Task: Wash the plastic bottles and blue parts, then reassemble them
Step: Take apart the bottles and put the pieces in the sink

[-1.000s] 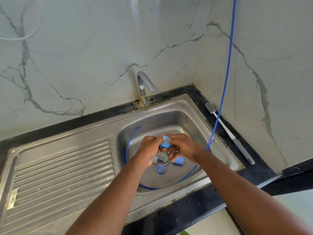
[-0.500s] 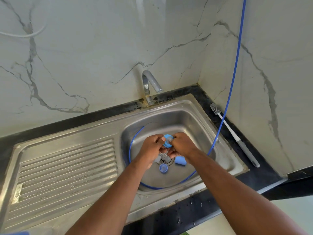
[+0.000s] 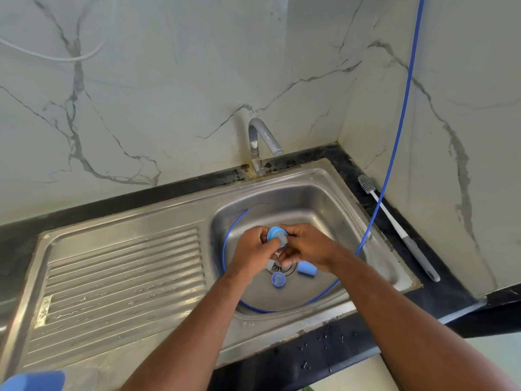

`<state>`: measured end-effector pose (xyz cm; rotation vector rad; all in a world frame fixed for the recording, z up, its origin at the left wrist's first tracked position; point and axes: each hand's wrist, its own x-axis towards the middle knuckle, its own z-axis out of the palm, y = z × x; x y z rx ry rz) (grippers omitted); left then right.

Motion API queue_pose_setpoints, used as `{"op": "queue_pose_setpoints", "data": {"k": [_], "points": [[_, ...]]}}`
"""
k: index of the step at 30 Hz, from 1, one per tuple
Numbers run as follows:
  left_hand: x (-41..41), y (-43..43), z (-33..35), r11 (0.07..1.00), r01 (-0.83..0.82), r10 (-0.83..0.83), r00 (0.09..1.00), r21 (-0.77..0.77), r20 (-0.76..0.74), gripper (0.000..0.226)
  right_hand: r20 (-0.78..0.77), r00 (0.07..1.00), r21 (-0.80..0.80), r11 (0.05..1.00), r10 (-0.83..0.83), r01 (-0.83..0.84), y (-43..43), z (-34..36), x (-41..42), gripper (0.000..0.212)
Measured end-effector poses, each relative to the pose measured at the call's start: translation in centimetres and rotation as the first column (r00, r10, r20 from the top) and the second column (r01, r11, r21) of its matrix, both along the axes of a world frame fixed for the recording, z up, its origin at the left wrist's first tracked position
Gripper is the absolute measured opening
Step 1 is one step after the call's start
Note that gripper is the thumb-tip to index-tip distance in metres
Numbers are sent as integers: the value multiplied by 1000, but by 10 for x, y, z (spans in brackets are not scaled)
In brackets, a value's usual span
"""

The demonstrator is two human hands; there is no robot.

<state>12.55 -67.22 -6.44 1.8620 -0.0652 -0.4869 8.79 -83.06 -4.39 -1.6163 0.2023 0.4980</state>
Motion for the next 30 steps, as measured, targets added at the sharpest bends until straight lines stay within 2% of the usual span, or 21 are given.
{"op": "queue_pose_setpoints", "data": {"k": [2,3,6,11,14,21,24,30], "points": [[2,2,0,1000,-9,9,1000,16,-21,24,-25,999,22,999,32,-31,-3,3,-1,42],[4,3,-1,1000,-5,6,1000,28,-25,26,-35,999,27,999,22,-21,-3,5,-2,42],[8,8,1,999,42,-41,998,28,-51,29,-44,999,38,999,-27,29,-2,8,-5,28],[6,16,5,988,142,-149,979,-57,-141,36,-84,993,-10,997,-77,77,1,3,-9,29],[4,22,7,976,190,-208,959,-106,-192,27,-98,993,-21,998,-64,62,2,3,-12,25],[1,27,21,954,245,-277,942,-174,-191,28,2,993,-199,973,-116,114,6,8,-11,21],[2,30,23,927,290,-347,904,-239,-250,26,-7,994,-285,953,-112,105,5,6,-10,17],[-1,22,16,966,221,-250,935,-138,-253,14,72,991,-537,833,-114,135,18,-2,-14,13]]}}
